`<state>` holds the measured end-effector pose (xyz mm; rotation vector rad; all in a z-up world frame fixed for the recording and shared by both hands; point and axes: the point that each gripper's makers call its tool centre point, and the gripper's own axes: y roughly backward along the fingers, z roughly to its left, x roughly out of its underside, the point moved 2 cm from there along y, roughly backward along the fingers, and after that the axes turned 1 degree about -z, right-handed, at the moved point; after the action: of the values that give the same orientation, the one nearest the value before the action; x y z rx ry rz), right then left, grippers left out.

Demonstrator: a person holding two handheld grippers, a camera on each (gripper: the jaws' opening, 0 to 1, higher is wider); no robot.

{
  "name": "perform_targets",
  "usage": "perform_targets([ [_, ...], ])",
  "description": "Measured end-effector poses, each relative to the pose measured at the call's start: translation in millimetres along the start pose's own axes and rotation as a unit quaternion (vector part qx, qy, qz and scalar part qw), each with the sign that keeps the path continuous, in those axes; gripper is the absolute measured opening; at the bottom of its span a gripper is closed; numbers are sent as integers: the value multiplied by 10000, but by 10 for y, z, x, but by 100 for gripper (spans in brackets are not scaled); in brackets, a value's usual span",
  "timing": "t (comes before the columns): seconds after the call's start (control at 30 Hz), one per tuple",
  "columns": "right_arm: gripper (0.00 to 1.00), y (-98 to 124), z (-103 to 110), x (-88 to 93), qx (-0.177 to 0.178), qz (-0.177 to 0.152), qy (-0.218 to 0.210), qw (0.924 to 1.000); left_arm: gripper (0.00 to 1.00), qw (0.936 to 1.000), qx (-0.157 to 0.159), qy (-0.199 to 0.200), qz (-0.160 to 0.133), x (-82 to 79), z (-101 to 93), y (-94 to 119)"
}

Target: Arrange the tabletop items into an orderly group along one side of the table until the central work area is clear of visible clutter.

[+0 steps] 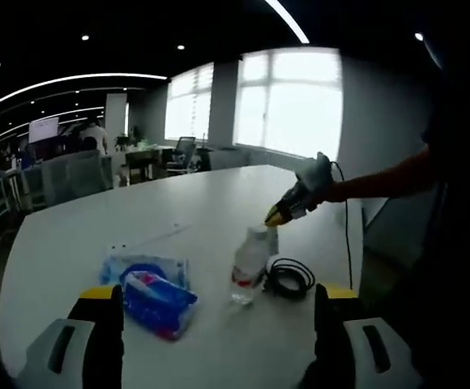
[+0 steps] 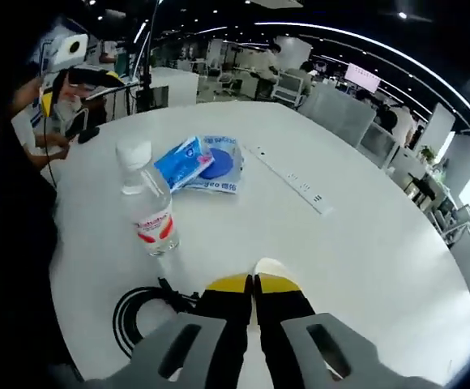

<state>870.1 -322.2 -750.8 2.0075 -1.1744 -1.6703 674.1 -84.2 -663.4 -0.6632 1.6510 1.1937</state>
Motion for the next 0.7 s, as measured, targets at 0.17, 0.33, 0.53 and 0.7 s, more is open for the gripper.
perform_targets([
  [0.17, 0, -47, 116, 100, 173, 38, 208, 9996, 97, 10000, 18, 12, -2, 5, -35, 14],
  [0.33, 0, -62, 246, 101, 301, 16, 369, 9989, 97, 10000, 11, 7, 30, 36, -56, 55],
  [0.53, 0, -60, 216, 71, 535, -77, 942, 9941, 97, 10000, -4, 20, 71, 84, -55, 97],
  [0.7, 0, -87, 141, 82, 707, -51, 879, 9936, 97, 10000, 16, 9, 76, 93, -59, 116],
])
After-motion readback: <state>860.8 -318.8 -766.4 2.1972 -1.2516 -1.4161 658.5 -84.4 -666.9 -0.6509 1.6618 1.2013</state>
